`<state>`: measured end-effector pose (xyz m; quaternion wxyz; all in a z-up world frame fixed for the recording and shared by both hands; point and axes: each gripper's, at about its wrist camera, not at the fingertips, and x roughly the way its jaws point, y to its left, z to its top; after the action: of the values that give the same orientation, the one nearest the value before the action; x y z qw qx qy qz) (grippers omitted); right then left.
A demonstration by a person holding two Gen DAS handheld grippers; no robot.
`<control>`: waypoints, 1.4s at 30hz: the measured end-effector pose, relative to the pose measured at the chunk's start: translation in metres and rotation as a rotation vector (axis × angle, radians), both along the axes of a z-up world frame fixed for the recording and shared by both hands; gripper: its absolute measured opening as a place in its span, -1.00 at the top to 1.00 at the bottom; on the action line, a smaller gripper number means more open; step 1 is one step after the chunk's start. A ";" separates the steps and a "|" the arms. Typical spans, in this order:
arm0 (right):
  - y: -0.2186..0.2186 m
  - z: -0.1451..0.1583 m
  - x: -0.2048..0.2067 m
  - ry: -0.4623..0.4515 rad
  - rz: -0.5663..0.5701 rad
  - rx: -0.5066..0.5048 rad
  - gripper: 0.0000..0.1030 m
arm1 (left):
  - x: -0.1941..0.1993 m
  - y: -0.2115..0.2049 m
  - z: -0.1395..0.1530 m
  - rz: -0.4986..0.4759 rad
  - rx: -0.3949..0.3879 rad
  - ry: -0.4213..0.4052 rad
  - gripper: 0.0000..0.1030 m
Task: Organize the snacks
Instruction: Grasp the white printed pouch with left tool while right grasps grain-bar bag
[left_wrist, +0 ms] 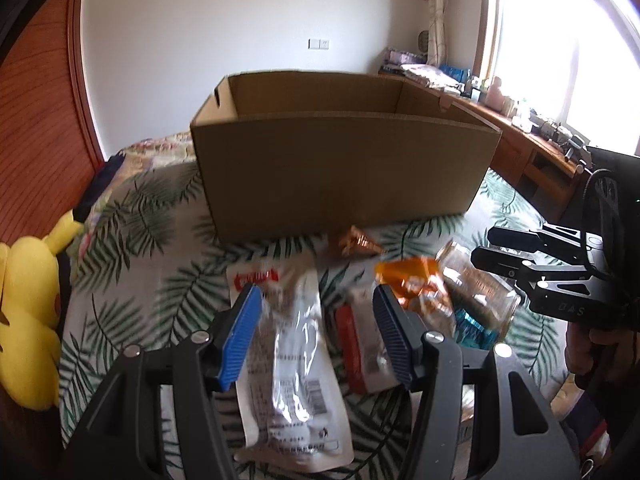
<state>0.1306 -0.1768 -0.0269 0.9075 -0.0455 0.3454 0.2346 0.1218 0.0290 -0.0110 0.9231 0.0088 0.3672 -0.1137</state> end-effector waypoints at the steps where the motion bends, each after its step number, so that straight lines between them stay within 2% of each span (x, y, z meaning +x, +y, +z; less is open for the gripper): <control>1: 0.000 -0.004 0.001 0.011 0.001 -0.005 0.04 | -0.001 0.001 -0.003 0.003 -0.002 0.008 -0.14; 4: 0.002 -0.015 0.002 0.032 -0.006 -0.022 0.01 | -0.003 0.003 -0.011 0.011 -0.006 0.029 -0.14; 7: 0.003 -0.023 0.002 0.053 -0.003 -0.035 -0.11 | -0.002 0.005 -0.018 0.018 -0.004 0.052 -0.14; 17: 0.000 -0.026 0.004 0.070 -0.001 -0.019 -0.20 | 0.003 0.003 -0.034 0.017 0.034 0.104 -0.15; 26: 0.006 -0.025 -0.001 0.054 0.031 -0.027 -0.20 | 0.013 0.003 -0.044 0.049 0.088 0.130 -0.40; 29: 0.010 -0.026 -0.001 0.049 0.041 -0.039 -0.20 | 0.018 0.003 -0.048 0.066 0.121 0.144 -0.41; 32: 0.011 -0.026 -0.003 0.041 0.044 -0.051 -0.20 | 0.024 0.010 -0.050 0.075 0.086 0.170 -0.45; 36: 0.014 -0.027 -0.004 0.022 0.037 -0.064 -0.20 | 0.030 0.014 -0.051 0.091 0.087 0.177 -0.53; 42: 0.021 -0.031 -0.002 0.036 0.050 -0.103 -0.20 | 0.029 0.014 -0.052 0.085 0.086 0.186 -0.47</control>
<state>0.1289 -0.1554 -0.0583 0.8916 -0.0963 0.3719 0.2399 0.1513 0.0428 -0.0627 0.8878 0.0223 0.4559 -0.0587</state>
